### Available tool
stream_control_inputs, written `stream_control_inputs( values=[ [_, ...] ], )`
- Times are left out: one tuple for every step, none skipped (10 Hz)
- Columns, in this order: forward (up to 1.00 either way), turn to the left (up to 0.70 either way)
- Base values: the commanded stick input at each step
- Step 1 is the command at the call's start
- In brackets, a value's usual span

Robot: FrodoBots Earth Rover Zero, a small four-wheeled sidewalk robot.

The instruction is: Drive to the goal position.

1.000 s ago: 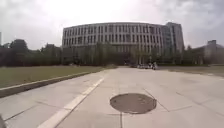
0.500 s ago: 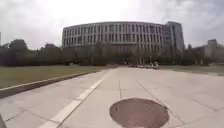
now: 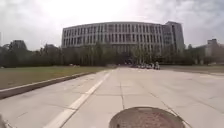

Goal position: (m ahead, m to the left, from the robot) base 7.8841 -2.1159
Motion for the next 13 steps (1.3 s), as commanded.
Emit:
stream_control_inputs(
  values=[
    [0.70,-0.29],
    [0.70,-0.30],
    [0.70,-0.23],
    [0.70,-0.07],
    [0.70,0.00],
    [0.70,0.00],
    [0.70,0.00],
    [0.70,0.00],
    [0.70,0.00],
    [0.70,0.00],
    [0.70,0.00],
    [0.70,0.00],
    [0.70,0.00]
  ],
)
